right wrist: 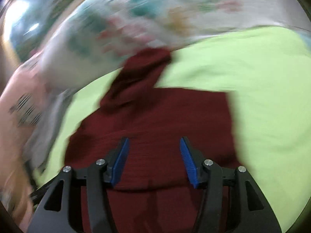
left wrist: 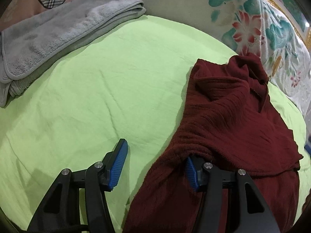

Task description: Fold large clothes

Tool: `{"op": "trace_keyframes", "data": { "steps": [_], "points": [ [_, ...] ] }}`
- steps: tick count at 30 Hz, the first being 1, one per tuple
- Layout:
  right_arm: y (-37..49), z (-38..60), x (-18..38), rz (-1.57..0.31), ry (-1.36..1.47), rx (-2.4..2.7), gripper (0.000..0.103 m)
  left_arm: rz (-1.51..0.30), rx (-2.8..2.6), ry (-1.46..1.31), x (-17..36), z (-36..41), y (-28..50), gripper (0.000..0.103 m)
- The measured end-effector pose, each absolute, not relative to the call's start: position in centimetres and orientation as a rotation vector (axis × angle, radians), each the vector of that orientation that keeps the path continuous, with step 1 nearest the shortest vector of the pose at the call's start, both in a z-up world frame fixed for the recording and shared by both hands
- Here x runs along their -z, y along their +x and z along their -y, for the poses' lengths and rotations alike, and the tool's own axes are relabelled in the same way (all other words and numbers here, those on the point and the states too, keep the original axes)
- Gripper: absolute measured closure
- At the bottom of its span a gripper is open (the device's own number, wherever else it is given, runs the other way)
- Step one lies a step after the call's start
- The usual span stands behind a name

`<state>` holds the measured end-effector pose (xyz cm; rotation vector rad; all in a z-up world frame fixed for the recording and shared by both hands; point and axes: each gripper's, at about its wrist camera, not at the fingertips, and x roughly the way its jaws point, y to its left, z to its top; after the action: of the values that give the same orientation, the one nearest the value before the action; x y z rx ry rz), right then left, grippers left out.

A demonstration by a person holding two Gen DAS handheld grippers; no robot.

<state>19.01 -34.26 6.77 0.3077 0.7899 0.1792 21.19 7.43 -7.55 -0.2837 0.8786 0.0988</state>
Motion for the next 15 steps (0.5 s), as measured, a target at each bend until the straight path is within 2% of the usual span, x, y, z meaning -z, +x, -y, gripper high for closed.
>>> {"op": "trace_keyframes", "data": {
  "steps": [2,6,10,14,15],
  "points": [
    [21.7,29.2,-7.2,-0.819,0.238,-0.322,0.044,-0.873,-0.097,-0.284,7.6,-7.4,21.2,0.046],
    [26.8,16.8,-6.8,-0.881,-0.032,-0.534,0.026,-0.862,-0.088,-0.297,7.7,-7.5,21.0,0.046],
    [29.6,7.2,-3.9,-1.004,-0.35,-0.61,0.025,-0.854,-0.089,-0.294,7.8,-7.5,20.7,0.046],
    [32.5,4.7,0.1,-1.157,-0.428,-0.561,0.026,-0.847,-0.091,-0.29,7.9,-7.5,20.6,0.046],
    [33.3,4.8,0.8,-1.191,-0.416,-0.557,0.037,-0.844,-0.089,-0.293,7.9,-7.5,20.6,0.046]
  ]
}}
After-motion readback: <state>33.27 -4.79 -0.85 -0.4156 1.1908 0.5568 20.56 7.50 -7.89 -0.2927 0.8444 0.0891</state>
